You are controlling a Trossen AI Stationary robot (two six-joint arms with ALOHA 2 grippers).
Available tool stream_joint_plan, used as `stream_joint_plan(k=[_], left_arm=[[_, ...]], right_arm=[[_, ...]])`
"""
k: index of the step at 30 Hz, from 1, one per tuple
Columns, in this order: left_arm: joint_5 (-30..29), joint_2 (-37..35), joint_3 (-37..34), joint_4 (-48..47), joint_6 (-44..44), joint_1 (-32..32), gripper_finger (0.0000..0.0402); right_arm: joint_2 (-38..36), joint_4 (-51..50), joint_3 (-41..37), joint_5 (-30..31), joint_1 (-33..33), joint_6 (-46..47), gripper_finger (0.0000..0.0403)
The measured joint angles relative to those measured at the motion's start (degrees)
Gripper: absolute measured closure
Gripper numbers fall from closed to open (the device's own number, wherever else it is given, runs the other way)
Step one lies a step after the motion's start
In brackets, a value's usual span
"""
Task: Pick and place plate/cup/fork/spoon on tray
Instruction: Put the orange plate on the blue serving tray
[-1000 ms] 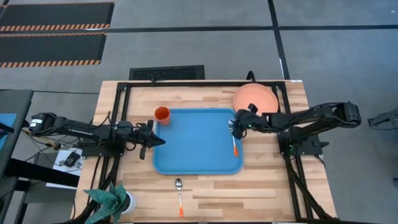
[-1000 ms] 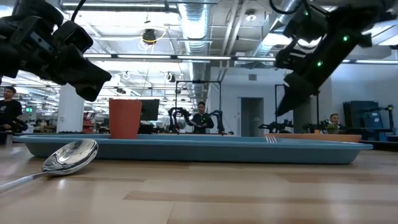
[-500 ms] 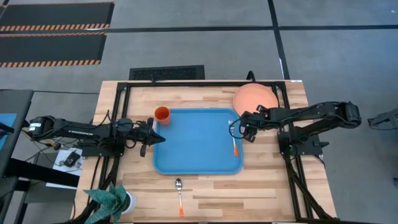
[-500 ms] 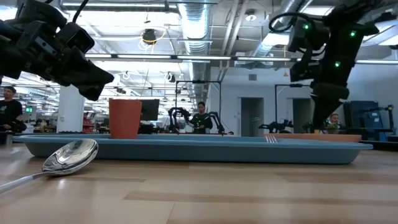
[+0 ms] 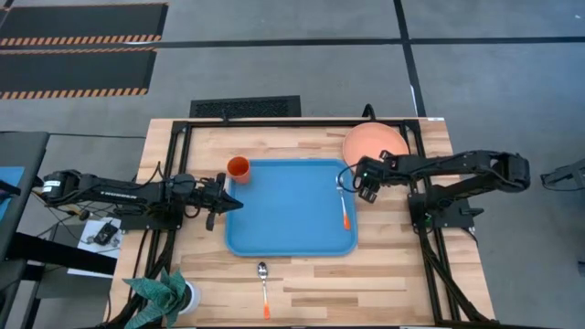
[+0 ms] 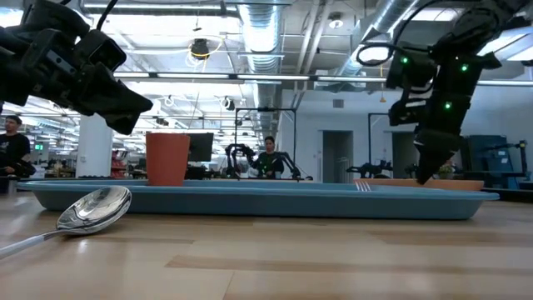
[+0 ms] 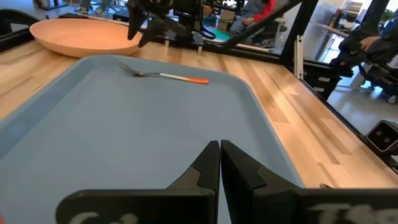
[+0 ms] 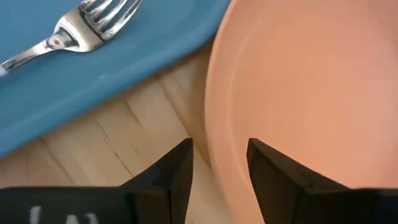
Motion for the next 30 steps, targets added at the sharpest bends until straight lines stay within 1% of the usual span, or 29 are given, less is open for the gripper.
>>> stream_joint_plan(k=[3, 8, 14, 19, 22, 26, 30], left_arm=[[0.0, 0.0, 0.0, 0.0, -0.3, 0.0, 0.0401], [-0.1, 0.0, 0.0, 0.0, -0.4, 0.0, 0.0401], [-0.1, 0.0, 0.0, 0.0, 0.0, 0.0, 0.0401], [-0.1, 0.0, 0.0, 0.1, 0.2, 0.0, 0.0401], [-0.1, 0.0, 0.0, 0.1, 0.2, 0.0, 0.0401], [-0.1, 0.0, 0.0, 0.1, 0.5, 0.0, 0.0401], [-0.1, 0.0, 0.0, 0.1, 0.6, 0.0, 0.0401]], right_arm=[[0.0, 1.4, -1.1, -2.3, -2.0, -0.9, 0.0235], [0.0, 1.5, -1.5, -2.7, -3.4, -1.2, 0.0246], [0.3, 2.4, -1.6, -4.8, -5.2, -2.8, 0.0261], [4.3, 3.0, -1.6, -6.0, -6.3, -3.0, 0.0271], [7.0, 2.9, -1.5, -4.5, -6.2, -2.9, 0.0277], [8.4, 2.8, -1.1, -3.1, -6.1, -3.0, 0.0302], [7.9, 1.7, 0.2, -2.8, -6.1, -3.3, 0.0344]])
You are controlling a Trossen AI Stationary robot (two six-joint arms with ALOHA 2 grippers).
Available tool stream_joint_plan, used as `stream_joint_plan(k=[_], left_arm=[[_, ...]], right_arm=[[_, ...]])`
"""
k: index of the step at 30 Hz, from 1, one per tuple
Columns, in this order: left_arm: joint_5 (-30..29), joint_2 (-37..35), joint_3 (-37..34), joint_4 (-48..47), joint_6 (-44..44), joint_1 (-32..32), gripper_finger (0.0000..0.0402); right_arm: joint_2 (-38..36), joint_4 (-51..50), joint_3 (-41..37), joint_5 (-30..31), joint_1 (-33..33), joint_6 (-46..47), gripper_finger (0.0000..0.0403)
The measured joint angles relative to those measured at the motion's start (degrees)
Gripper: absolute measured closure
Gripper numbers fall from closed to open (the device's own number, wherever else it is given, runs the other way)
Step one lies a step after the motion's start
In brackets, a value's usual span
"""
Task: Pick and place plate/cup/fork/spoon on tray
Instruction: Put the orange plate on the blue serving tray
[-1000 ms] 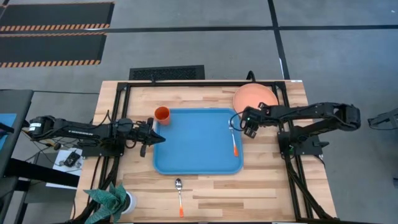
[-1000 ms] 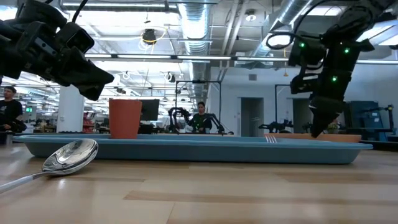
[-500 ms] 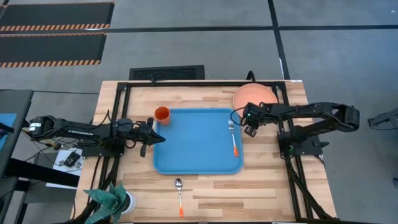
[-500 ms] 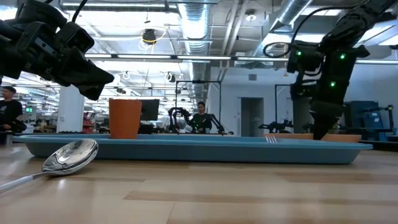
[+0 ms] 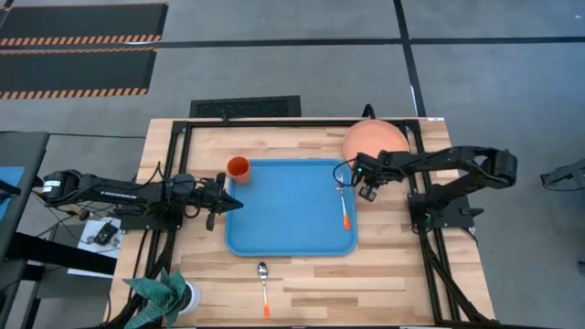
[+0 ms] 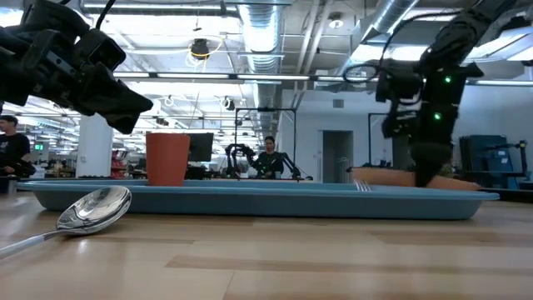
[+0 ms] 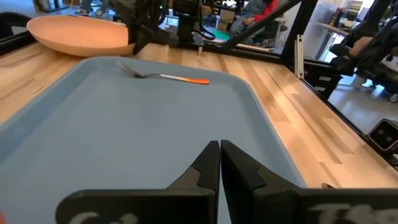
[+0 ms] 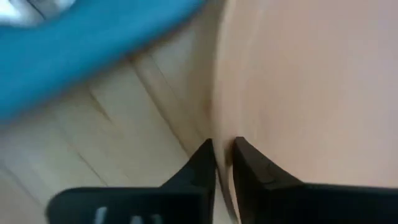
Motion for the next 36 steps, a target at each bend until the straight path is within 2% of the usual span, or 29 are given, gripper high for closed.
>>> stream_joint_plan(k=[6, 10, 15, 20, 27, 36], left_arm=[[-0.3, 0.0, 0.0, 0.0, 0.4, 0.0, 0.0401], [-0.4, 0.0, 0.0, 0.1, 0.4, 0.0, 0.0401], [-2.8, 0.0, 0.0, 0.3, 0.5, 0.0, 0.0401], [-3.2, 0.0, 0.0, 0.3, 0.5, 0.0, 0.0401], [-3.3, 0.0, 0.0, 0.5, 0.5, 0.0, 0.0401], [-3.3, 0.0, 0.0, 0.5, 1.0, 0.0, 0.0401]], right_arm=[[-2.2, -5.2, 5.0, 2.7, 0.0, -2.3, 0.0388], [-3.7, -9.5, 10.3, 2.4, 0.3, -2.0, 0.0385], [-2.0, -12.7, 18.0, 2.4, 4.0, -2.7, 0.0382], [2.7, -12.6, 25.1, 2.4, 9.8, -3.3, 0.0384], [13.3, -11.7, 35.0, 1.9, 18.7, -4.6, 0.0381], [26.0, -13.1, 48.2, -2.2, 28.1, -7.3, 0.0381]])
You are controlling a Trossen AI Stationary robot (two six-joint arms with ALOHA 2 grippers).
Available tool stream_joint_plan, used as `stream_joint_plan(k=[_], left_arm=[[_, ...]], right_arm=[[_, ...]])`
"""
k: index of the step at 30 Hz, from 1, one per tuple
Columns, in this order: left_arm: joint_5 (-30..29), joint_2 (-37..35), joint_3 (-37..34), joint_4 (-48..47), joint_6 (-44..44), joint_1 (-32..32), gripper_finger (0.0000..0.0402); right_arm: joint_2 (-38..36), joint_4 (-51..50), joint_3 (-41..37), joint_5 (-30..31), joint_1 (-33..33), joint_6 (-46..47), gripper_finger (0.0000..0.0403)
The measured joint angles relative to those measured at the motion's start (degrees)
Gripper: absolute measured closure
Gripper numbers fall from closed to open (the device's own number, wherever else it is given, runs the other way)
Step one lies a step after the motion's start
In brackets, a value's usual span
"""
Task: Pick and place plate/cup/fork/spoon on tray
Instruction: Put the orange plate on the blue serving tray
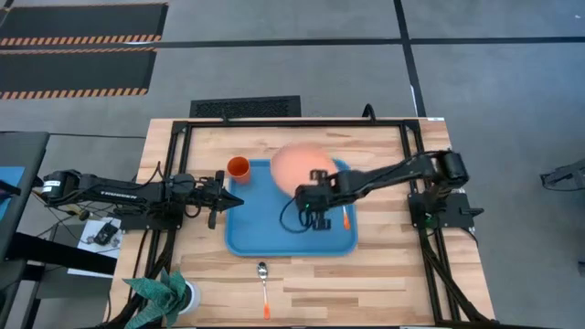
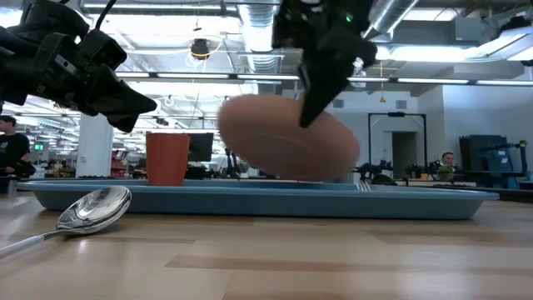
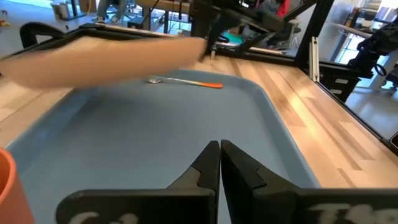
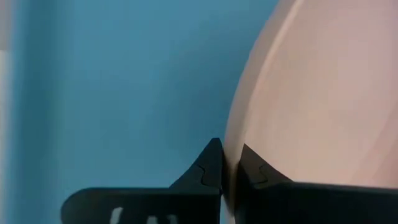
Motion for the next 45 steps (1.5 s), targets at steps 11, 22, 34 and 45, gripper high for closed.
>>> stream_joint_plan(k=[11, 22, 34, 45], left_arm=[[0.0, 0.0, 0.0, -0.1, 0.4, 0.0, 0.0401], [0.1, 0.0, 0.0, -0.4, 0.4, 0.0, 0.0401], [0.4, 0.0, 0.0, -0.4, 0.2, 0.0, 0.0401], [0.4, 0.0, 0.0, -0.5, 0.0, 0.0, 0.0401]], right_arm=[[9.8, 0.2, 9.5, -4.7, 6.7, -5.8, 0.0382], [16.7, 0.6, 13.8, -4.1, 8.0, -11.6, 0.0382], [16.8, 2.6, 13.8, -6.9, 6.9, -15.8, 0.0381], [18.1, 4.1, 13.8, -10.4, 5.5, -17.3, 0.0381]])
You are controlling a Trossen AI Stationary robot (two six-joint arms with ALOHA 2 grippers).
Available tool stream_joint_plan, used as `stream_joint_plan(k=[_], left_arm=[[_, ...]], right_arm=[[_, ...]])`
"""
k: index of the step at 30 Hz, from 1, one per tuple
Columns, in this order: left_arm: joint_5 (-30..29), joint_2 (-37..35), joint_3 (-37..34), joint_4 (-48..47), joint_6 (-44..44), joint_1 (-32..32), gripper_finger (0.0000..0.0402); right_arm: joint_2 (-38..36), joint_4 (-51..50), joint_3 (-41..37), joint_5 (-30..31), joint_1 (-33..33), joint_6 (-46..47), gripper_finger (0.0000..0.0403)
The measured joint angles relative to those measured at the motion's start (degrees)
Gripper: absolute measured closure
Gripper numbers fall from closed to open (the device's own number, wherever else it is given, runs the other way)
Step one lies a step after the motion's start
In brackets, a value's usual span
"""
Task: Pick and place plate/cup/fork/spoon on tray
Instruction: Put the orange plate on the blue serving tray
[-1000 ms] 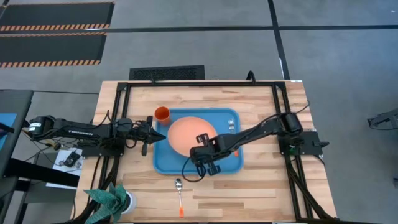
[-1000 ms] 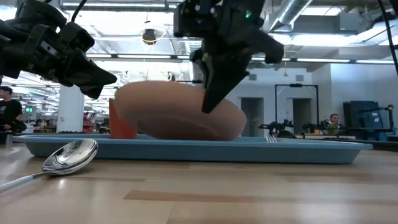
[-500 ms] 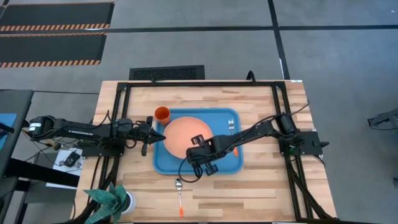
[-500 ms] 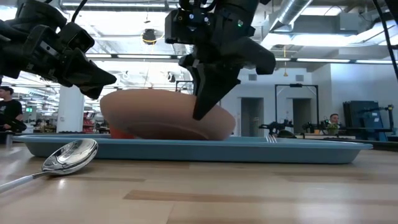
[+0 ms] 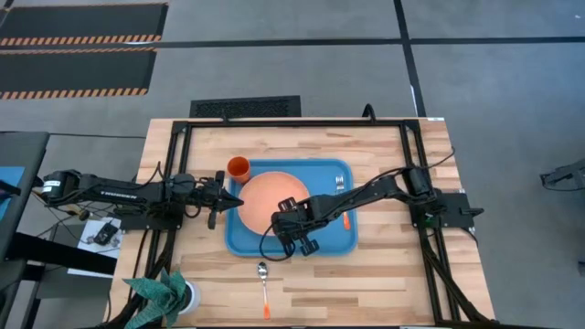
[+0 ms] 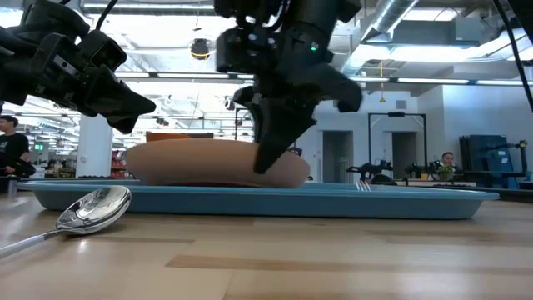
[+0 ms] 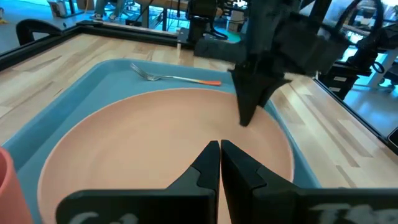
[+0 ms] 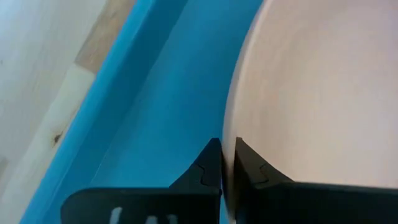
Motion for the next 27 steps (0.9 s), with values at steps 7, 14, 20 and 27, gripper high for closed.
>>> stream_joint_plan(k=[7, 14, 20, 27], left_arm=[[0.0, 0.1, 0.0, -0.6, 0.0, 0.0, 0.0401], [-0.1, 0.1, 0.0, -1.2, -0.1, 0.0, 0.0402], [-0.1, 0.1, 0.0, -1.2, -0.1, 0.0, 0.0401], [0.0, 0.1, 0.0, -1.2, -0.1, 0.0, 0.0401]], right_arm=[[1.4, 0.0, 0.0, -0.2, 0.0, -0.7, 0.0380], [0.4, -0.9, 0.1, -0.5, 0.0, 0.0, 0.0380], [1.4, 0.2, 0.1, -1.9, 0.0, 0.3, 0.0361], [1.5, -0.1, -0.1, -2.4, 0.0, 0.3, 0.0343]])
